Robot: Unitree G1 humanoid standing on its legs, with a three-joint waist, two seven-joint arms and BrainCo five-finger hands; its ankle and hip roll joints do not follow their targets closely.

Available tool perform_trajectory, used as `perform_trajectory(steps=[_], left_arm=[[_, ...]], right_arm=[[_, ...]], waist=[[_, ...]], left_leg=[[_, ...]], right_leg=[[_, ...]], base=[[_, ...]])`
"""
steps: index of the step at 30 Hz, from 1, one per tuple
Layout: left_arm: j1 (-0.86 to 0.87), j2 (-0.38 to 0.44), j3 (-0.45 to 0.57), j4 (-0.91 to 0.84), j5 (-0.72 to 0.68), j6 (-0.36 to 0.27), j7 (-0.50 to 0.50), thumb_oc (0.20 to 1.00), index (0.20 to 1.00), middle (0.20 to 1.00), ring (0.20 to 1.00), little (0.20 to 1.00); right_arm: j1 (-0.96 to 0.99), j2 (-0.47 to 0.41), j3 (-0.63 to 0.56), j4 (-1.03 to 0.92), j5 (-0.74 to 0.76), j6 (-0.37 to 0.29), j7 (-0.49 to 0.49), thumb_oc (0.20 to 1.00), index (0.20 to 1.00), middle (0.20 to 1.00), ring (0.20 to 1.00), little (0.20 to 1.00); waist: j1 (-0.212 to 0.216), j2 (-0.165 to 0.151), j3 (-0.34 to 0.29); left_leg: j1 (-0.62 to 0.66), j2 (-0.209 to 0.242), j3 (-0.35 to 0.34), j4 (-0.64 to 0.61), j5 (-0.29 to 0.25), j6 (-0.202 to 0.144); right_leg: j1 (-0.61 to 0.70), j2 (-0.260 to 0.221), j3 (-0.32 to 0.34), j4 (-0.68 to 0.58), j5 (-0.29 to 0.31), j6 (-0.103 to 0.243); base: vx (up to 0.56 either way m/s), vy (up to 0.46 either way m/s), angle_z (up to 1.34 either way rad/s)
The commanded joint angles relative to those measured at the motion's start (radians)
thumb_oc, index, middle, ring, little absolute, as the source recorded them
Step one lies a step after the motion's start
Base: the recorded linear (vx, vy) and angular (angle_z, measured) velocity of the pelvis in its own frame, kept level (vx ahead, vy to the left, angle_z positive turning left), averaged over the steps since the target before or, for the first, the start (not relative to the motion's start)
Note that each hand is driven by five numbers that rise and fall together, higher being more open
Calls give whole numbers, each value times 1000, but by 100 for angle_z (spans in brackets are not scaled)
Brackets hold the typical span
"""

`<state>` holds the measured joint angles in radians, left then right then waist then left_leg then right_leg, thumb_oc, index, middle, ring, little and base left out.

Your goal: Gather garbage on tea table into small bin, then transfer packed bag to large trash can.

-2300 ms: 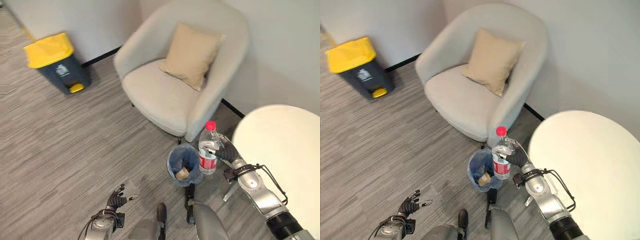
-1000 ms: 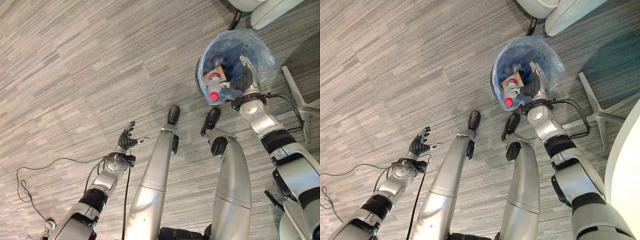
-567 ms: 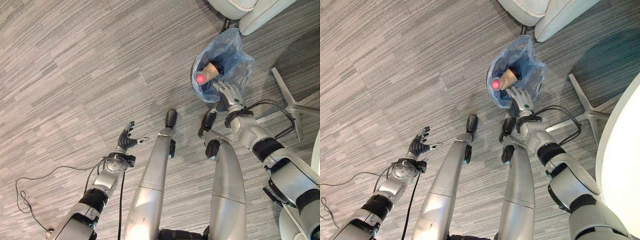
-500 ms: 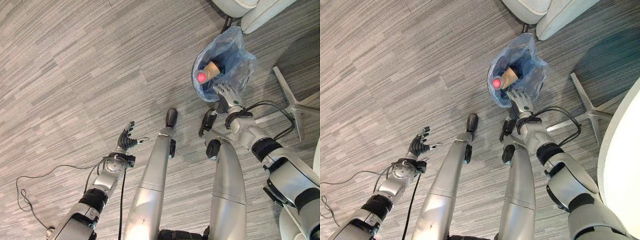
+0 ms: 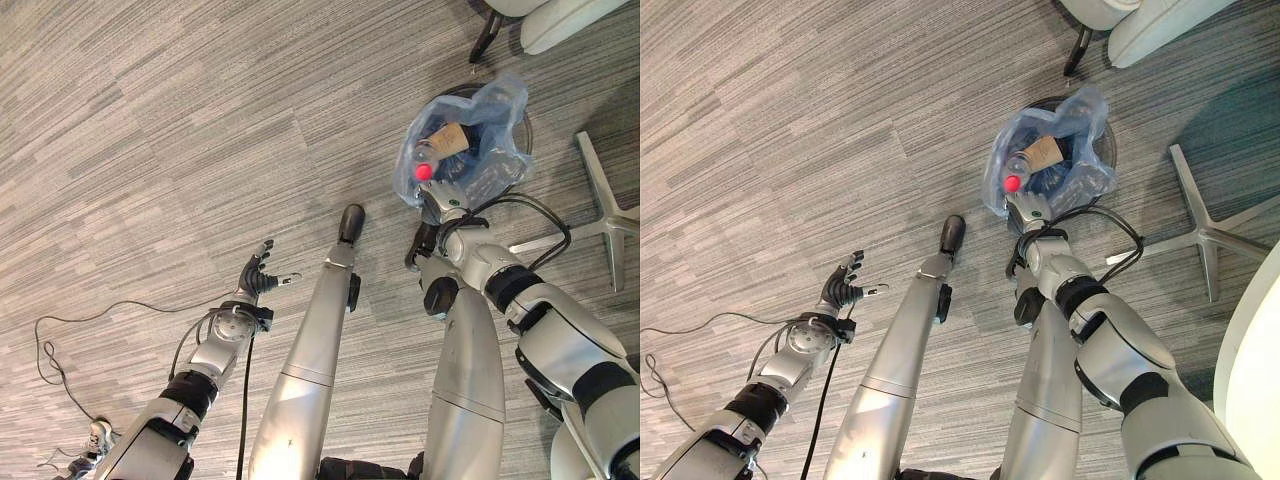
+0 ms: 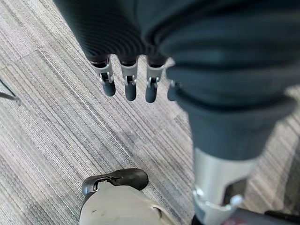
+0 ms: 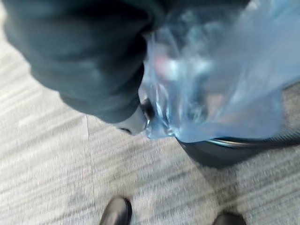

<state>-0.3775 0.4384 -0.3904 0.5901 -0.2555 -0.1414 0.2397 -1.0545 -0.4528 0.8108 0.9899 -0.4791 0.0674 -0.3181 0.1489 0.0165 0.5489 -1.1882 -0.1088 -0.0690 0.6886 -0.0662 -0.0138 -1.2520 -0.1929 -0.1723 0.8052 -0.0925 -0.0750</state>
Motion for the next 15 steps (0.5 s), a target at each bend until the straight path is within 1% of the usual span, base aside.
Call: perform_trajectory(steps=[1,4,5,8,9,10,12,13,14,15], left_arm=[[34,-12,10,8,15,-20,16,1000,1000,1000,1000,1000],[43,-12,19,4,17,-17,14,1000,1000,1000,1000,1000],[47,-16,27,4,18,-13,13,1000,1000,1000,1000,1000],[51,-16,31,3,19,-10,10,1000,1000,1000,1000,1000],[55,-19,41,6,22,-6,6,1000,1000,1000,1000,1000],[67,-20,52,9,29,0,1,1000,1000,1000,1000,1000],[81,-21,61,12,38,7,-6,1000,1000,1000,1000,1000],[108,-24,81,15,46,17,-17,1000,1000,1000,1000,1000],[121,-25,91,13,51,20,-21,1000,1000,1000,1000,1000],[157,-27,110,5,57,25,-35,1000,1000,1000,1000,1000]], right_arm=[[52,-19,1,-44,56,-31,-30,200,200,200,200,200],[63,-29,-43,-93,102,-40,-40,200,200,200,200,200],[81,-30,-79,-124,140,-49,-46,200,200,200,200,200],[96,-33,-101,-149,158,-54,-47,200,200,200,200,200],[122,-29,-134,-184,191,-64,-49,200,200,200,200,200],[165,-23,-180,-235,232,-77,-47,200,200,200,200,200],[221,-21,-223,-299,267,-90,-37,200,200,200,200,200],[321,-14,-293,-406,322,-112,-21,200,200,200,200,200],[366,-8,-319,-451,349,-123,-9,200,200,200,200,200],[477,11,-382,-568,414,-154,21,200,200,200,200,200]], waist=[[-17,47,-70],[-20,42,-72],[-24,37,-76],[-26,34,-78],[-31,28,-84],[-33,23,-91],[-39,16,-94],[-51,2,-106],[-56,-4,-108],[-73,-18,-117]], left_leg=[[38,-8,23,-104,-8,22],[62,-4,25,-123,-6,21],[79,1,25,-133,-5,20],[94,3,25,-143,-2,19],[113,7,27,-154,-1,18],[156,12,26,-176,1,16],[216,17,23,-208,4,15],[320,21,21,-261,4,13],[362,24,23,-283,5,12],[486,33,30,-347,4,11]], right_leg=[[88,7,1,-42,-132,89],[110,12,-2,-61,-125,92],[127,15,-4,-77,-120,95],[144,18,-3,-89,-117,96],[165,19,-7,-101,-112,98],[199,23,-13,-125,-104,103],[255,28,-19,-157,-96,107],[354,29,-31,-216,-81,115],[396,31,-33,-238,-73,119],[513,33,-38,-310,-52,131]], base=[[-46,-23,-1],[-36,-13,-4],[-34,-11,-3],[-11,-5,-1],[0,0,0],[-39,-26,-3],[-13,-18,-7],[25,1,-5],[76,38,-6],[95,64,-23]])
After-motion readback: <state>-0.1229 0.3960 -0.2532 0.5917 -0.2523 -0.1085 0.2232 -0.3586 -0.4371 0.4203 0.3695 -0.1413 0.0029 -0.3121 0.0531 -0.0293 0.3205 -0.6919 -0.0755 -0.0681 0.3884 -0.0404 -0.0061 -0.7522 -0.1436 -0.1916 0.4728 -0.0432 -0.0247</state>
